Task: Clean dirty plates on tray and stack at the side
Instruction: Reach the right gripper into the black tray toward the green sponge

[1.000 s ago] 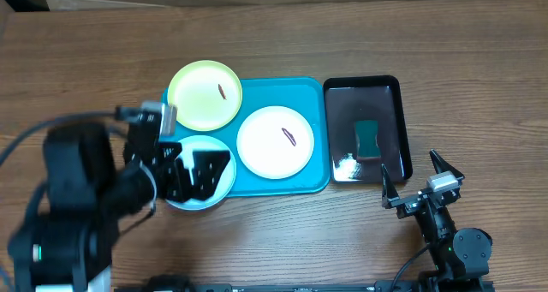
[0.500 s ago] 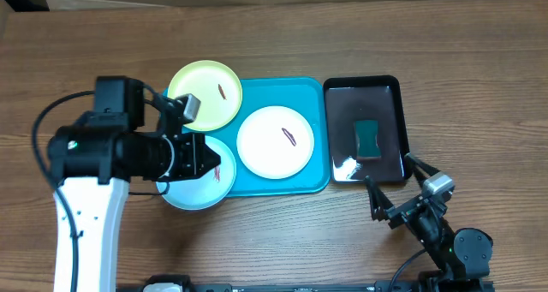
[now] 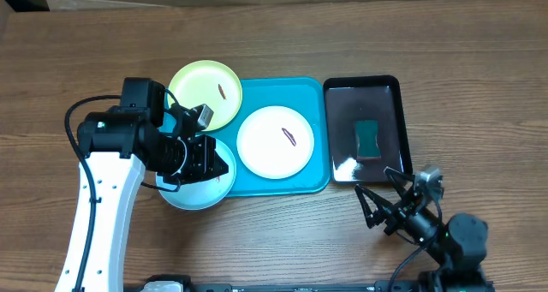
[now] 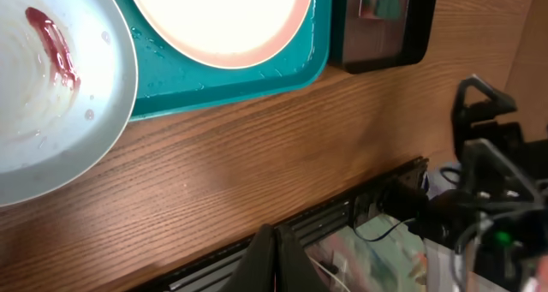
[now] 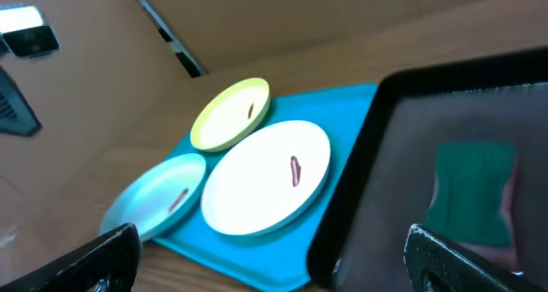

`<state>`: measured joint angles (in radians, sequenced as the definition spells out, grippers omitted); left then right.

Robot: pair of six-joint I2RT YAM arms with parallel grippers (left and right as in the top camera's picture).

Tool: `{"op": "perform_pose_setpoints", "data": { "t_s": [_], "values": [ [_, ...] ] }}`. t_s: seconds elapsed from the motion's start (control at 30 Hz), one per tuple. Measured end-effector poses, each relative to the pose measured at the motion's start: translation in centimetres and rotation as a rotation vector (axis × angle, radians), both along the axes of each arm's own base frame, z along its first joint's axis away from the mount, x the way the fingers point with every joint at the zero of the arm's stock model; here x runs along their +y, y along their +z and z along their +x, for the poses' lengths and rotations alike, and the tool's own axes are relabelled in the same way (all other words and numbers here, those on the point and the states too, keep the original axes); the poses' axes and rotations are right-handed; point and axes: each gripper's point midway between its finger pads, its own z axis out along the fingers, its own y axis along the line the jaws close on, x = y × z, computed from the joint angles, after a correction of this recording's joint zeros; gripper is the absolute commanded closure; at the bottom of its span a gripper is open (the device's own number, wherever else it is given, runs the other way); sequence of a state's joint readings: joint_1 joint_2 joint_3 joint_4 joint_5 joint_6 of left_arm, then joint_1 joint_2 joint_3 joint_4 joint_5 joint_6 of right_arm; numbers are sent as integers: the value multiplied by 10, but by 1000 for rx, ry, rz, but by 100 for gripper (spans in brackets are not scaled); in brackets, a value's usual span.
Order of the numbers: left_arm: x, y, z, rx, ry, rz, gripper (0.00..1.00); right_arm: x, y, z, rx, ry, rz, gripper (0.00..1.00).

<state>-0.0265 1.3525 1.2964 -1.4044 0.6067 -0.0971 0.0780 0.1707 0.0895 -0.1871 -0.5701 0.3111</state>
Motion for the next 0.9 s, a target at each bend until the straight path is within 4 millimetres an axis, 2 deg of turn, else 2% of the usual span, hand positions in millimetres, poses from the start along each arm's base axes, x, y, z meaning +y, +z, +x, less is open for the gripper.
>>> {"op": "perform_pose_setpoints", "data": {
  "t_s": [0.07,0.23,0.37,0.5,0.57,0.63,0.8,0.9],
  "values": [
    [0,-1,1,-4,0,0,96,0,19,1,30,0,-1,0],
    [0,-1,2,-9,0,-1,92,-1,89,10,142,7,-63,0],
    [2,-3,3,-6,8,14,82,-13,107,15,436,-24,-201,0],
    [11,-10,4,13,48,74,75,-24,114,34,654,-43,-308,0],
    [16,-12,5,23,71,106,75,-22,117,48,726,-22,-320,0],
    [21,-15,5,33,95,131,74,-18,114,64,768,4,-320,5],
    [26,-17,13,18,136,166,72,-9,84,89,871,60,-307,30],
    [28,-22,17,15,166,208,72,-8,65,96,936,72,-307,35]
  ]
}}
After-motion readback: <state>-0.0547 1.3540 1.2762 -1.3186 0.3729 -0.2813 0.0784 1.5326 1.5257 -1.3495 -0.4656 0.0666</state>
